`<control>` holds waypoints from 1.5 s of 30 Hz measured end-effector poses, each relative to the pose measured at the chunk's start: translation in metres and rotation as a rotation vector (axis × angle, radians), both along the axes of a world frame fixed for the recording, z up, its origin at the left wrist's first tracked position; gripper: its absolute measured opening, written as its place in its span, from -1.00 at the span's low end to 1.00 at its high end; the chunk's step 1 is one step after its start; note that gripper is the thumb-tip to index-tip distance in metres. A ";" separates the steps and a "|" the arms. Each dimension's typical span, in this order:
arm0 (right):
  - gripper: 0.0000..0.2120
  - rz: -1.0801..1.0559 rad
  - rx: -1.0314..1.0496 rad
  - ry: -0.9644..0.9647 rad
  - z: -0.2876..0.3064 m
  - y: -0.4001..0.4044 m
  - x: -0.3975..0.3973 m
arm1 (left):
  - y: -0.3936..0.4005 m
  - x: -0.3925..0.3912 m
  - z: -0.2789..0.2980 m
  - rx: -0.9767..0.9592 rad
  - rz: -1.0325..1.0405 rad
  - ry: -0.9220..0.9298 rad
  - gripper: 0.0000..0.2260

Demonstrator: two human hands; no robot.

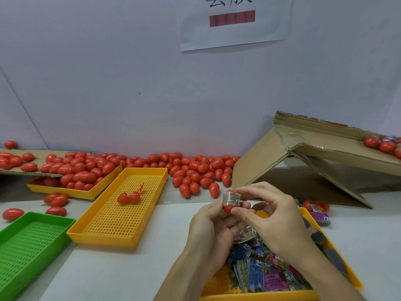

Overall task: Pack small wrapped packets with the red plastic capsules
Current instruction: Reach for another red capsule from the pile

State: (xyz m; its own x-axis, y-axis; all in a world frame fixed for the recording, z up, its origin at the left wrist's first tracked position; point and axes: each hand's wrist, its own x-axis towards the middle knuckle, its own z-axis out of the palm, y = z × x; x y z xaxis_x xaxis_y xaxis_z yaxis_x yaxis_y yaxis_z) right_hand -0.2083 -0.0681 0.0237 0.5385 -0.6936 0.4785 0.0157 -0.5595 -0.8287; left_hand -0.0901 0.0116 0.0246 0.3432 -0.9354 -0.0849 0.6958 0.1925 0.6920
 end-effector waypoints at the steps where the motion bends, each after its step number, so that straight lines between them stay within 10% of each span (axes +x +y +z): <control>1: -0.63 -0.014 -0.007 0.007 0.000 0.000 0.000 | -0.001 0.000 -0.001 -0.001 0.002 0.003 -0.71; 20: -0.75 0.014 0.184 0.002 -0.007 0.000 0.003 | 0.003 -0.001 -0.002 0.143 0.457 -0.799 -0.66; 34: -0.68 -0.078 0.257 0.030 -0.008 -0.004 0.004 | -0.011 0.012 0.023 0.252 0.315 -0.260 -0.87; 45: -0.74 -0.125 0.317 0.090 -0.012 -0.012 0.002 | -0.160 -0.039 0.122 0.245 -0.065 -0.582 -0.48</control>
State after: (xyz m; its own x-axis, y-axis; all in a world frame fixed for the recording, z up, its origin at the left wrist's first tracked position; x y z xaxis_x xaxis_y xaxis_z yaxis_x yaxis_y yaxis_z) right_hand -0.2059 -0.0803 0.0120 0.4701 -0.8634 0.1831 -0.1182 -0.2671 -0.9564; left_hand -0.1289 -0.1487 0.1461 0.3410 -0.9329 -0.1159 0.1976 -0.0494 0.9790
